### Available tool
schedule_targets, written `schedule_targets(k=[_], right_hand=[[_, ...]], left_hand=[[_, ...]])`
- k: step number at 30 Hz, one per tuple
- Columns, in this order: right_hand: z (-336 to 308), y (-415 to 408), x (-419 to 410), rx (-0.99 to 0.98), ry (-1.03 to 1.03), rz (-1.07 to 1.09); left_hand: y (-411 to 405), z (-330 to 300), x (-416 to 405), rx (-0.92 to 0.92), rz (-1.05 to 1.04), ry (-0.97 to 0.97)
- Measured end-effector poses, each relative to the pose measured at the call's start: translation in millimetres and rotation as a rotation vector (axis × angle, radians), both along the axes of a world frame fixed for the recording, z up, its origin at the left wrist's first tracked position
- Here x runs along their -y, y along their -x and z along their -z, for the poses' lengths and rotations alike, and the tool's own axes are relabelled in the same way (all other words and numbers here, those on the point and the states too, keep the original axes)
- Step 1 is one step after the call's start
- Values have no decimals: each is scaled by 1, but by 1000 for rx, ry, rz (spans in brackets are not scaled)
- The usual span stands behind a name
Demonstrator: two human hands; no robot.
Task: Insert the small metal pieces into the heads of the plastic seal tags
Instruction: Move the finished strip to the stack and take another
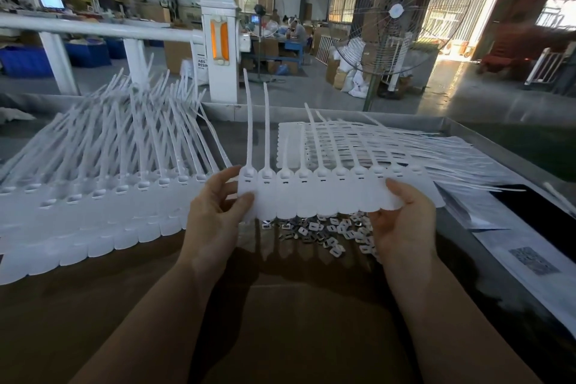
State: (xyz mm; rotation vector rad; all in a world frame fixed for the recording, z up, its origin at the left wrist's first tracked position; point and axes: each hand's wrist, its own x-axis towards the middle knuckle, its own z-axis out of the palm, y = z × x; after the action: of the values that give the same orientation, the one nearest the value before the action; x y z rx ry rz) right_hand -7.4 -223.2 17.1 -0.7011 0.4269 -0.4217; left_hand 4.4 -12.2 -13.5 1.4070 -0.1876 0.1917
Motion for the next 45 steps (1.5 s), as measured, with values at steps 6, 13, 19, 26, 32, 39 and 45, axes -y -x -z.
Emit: schedule_targets(k=[6, 13, 19, 26, 32, 39, 45], right_hand=[[-5, 3, -2, -14, 14, 78], [-2, 2, 1, 15, -11, 161], [0, 1, 4, 31, -6, 204], [5, -5, 10, 44, 144, 253], [14, -9, 17, -80, 352, 390], [25, -13, 19, -230, 649, 374], [31, -15, 22, -433, 1016, 338]], left_hand=[[1, -3, 1, 83, -10, 14], [2, -4, -1, 109, -8, 24], [5, -6, 1, 207, -81, -34], [2, -4, 0, 161, -106, -7], [-3, 2, -2, -23, -81, -85], [-4, 4, -1, -102, -124, -369], [-4, 4, -1, -126, -115, -436]])
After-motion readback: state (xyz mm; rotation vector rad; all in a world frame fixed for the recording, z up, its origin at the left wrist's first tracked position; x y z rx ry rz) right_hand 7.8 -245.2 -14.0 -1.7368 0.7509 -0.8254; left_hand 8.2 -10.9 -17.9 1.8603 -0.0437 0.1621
